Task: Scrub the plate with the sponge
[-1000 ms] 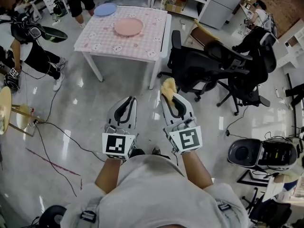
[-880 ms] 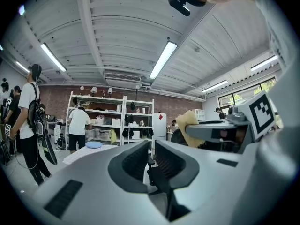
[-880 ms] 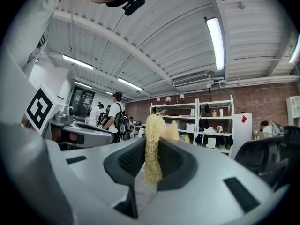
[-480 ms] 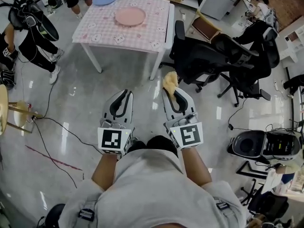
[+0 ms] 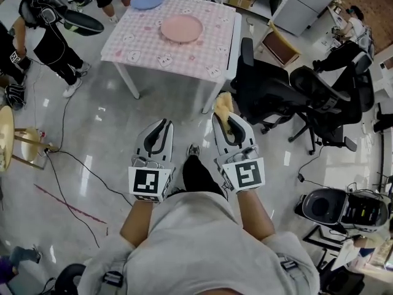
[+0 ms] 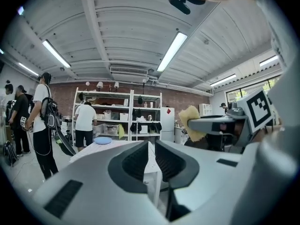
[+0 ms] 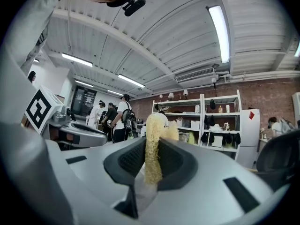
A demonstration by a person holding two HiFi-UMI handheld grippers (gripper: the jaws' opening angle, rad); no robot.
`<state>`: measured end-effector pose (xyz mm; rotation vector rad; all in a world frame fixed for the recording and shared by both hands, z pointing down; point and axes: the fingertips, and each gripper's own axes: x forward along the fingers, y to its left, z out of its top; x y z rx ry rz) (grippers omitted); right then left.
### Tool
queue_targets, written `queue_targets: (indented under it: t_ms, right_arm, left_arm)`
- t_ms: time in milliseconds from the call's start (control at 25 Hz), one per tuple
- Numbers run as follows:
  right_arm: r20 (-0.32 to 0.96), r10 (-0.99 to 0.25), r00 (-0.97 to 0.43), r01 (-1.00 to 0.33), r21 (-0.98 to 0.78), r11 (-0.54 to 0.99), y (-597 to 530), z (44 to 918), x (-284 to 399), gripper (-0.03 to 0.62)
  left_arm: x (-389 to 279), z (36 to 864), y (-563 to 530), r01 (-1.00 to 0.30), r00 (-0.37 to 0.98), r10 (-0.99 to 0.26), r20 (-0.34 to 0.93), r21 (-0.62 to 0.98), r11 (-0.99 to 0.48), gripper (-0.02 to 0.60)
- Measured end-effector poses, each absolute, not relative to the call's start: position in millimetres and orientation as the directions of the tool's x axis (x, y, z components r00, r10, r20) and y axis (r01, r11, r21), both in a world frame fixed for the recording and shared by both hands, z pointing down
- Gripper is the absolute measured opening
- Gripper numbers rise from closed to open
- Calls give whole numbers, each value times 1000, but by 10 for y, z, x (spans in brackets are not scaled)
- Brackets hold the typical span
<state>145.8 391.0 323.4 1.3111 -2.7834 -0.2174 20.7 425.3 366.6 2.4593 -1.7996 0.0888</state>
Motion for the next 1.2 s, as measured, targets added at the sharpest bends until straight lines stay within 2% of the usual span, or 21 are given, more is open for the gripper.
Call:
queue_targets:
  t_ms: [360,720,1200]
  right_arm:
    - [-36,-712,-701,-710,127,693,2611,3109,1365,64]
    - [-28,-711,-702,-712,55,700,1706,3267,1655,64]
    - [45,-754,-656,-753,38,657,943,3549,1530,64]
  left_arm:
    - [213,3551,2944,-965,261,-959,110,28,-260,55]
    - [481,3627,2002,-963,267,-949,168,10,-269,57]
    - [431,3943,1080,-930,367,-901,232,74,-360,55]
